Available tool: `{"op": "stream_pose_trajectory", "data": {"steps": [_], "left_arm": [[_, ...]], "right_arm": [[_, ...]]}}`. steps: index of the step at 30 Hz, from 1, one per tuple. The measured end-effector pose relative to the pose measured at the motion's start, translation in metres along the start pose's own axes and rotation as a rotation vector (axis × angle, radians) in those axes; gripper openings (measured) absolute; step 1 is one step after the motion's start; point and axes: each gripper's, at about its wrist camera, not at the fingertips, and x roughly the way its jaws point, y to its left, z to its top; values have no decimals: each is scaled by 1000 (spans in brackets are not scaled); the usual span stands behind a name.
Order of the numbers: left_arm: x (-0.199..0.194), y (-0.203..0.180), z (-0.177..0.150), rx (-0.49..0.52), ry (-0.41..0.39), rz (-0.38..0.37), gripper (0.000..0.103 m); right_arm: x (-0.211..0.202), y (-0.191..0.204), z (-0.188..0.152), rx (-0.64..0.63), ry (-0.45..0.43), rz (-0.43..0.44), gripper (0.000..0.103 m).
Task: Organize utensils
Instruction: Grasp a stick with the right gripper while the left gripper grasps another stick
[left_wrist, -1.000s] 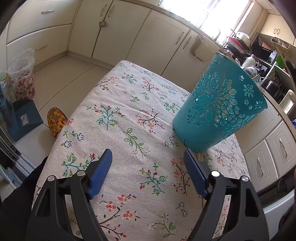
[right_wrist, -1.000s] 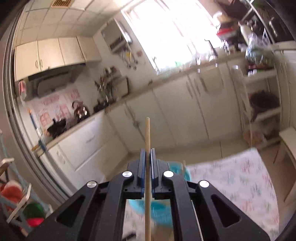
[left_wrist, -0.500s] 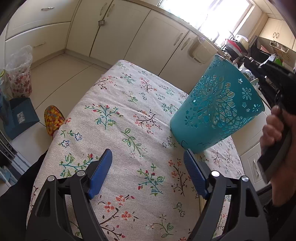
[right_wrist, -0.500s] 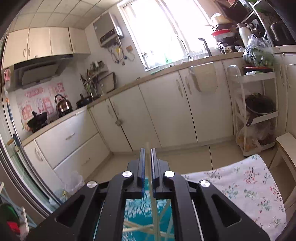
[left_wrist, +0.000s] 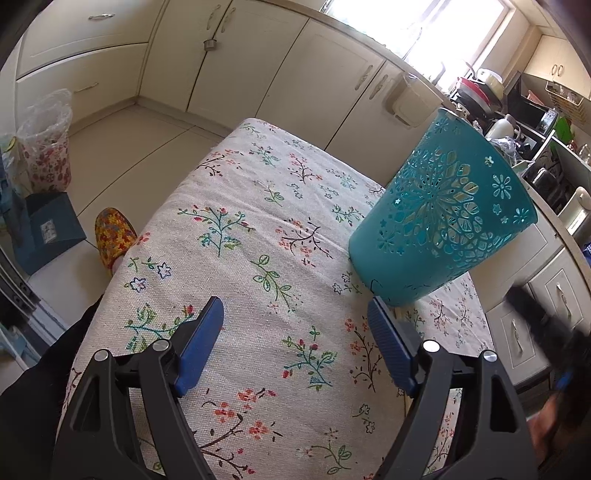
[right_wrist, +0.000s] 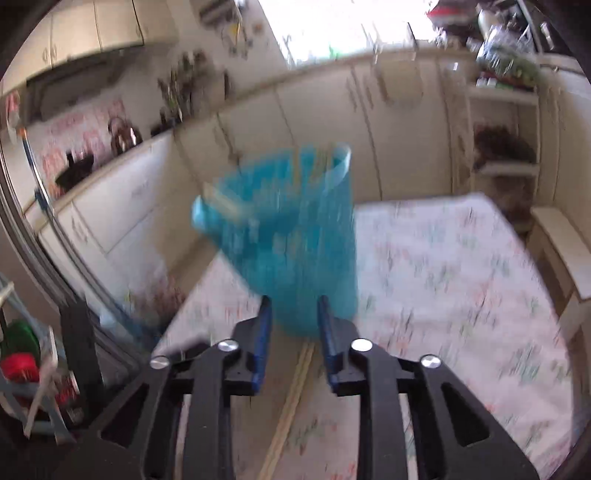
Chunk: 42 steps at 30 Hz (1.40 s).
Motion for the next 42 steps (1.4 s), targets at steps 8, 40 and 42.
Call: {"op": "stream_pose_trajectory", "data": {"steps": [8,40,42], "left_arm": [[0,0,0,6,1,13,77],[58,-123,-29,475,232,89,7],[51,-115,-28,464,250,64,6]], "right_arm": [[57,1,-31,-11,214,-82,12],[18,-63,-54,84,203,-47,7],[19,-60,-55,61,210,-49,7]]}}
